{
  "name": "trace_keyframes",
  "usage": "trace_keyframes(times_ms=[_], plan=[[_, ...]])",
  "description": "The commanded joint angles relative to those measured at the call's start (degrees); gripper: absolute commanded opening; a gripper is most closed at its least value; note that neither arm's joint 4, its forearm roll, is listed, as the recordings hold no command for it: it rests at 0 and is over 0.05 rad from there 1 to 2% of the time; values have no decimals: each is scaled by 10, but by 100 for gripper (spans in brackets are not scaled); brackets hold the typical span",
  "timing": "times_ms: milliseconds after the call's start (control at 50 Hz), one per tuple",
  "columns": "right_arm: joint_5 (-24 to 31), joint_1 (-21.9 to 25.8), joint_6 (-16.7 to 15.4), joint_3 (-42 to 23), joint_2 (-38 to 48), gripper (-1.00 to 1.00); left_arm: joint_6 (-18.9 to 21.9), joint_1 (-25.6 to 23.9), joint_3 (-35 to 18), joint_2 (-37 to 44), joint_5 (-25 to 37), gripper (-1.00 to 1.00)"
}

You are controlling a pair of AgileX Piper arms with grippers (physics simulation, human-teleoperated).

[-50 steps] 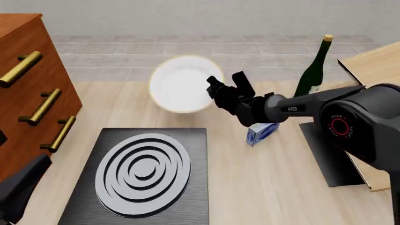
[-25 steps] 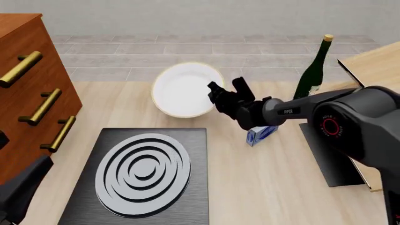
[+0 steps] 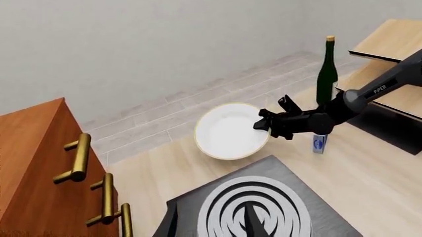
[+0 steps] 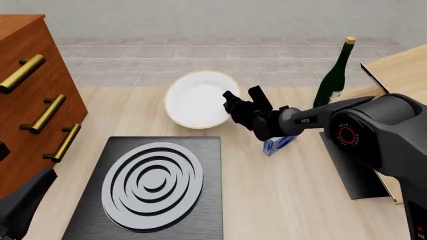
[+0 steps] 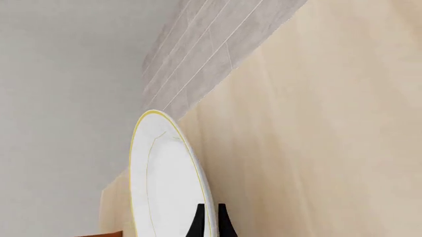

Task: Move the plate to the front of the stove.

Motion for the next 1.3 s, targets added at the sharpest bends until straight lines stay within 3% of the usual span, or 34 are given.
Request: trace_keyframes(times_ms=[20, 1140, 1160, 1300], plan=[[3, -2, -2, -9, 7, -100, -2, 2, -4, -2, 7, 100], [9, -9, -8, -26, 47, -100, -8, 8, 2, -9, 10, 100], [10, -9, -9, -25, 45, 100, -7, 8, 2, -10, 10, 100], [13, -10, -13, -27, 41, 100, -8, 9, 5, -13, 10, 100]])
